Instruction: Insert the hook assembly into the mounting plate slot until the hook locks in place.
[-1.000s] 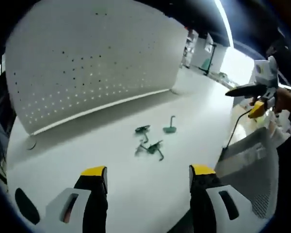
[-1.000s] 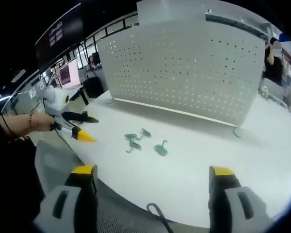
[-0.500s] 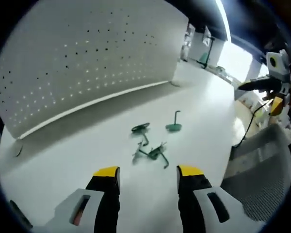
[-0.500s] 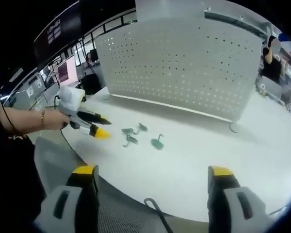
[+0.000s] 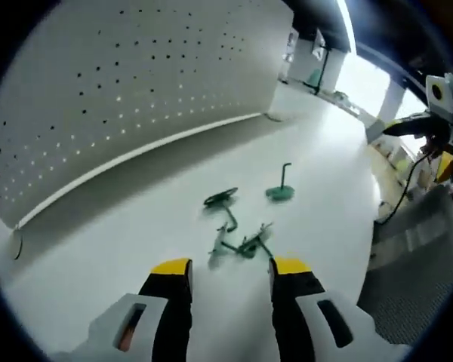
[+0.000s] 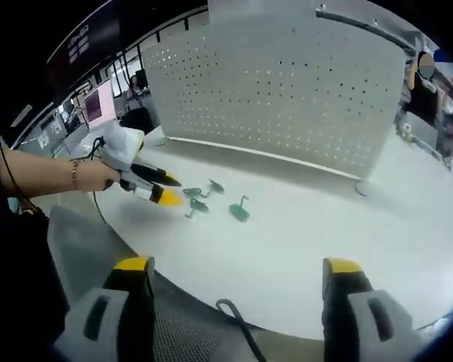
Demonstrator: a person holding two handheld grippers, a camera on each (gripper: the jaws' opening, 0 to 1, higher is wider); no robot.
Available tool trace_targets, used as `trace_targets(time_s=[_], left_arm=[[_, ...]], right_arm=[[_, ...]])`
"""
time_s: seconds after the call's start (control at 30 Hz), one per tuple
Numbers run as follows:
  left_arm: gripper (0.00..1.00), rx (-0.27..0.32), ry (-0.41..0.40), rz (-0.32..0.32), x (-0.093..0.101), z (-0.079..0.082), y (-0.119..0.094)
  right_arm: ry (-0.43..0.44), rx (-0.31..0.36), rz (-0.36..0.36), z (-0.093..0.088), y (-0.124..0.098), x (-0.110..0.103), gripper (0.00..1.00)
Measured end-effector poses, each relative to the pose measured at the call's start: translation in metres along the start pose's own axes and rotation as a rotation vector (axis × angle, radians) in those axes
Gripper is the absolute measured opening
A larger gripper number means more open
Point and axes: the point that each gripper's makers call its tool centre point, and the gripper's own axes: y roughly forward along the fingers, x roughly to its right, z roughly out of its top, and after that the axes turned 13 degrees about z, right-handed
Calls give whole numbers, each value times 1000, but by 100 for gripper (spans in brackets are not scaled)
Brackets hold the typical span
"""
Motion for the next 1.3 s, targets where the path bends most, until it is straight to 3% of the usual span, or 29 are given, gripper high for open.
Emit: trace_targets(time_s=[0.33,0.47,0.67,1.3], left_arm=[[28,-15,17,13,-4,-1,15],[20,-4,3,36,-10,4,22],[7,-10,54,71,-12,6,28],[3,-11,108,70,-15,12,17]], right_arm=[[15,-8,-19,-4,1,10,87],[19,-12,-26,-8,1,12,86],[34,-24,-30,-15,1,14,86],[36,-22,-31,-13,5,13,86]])
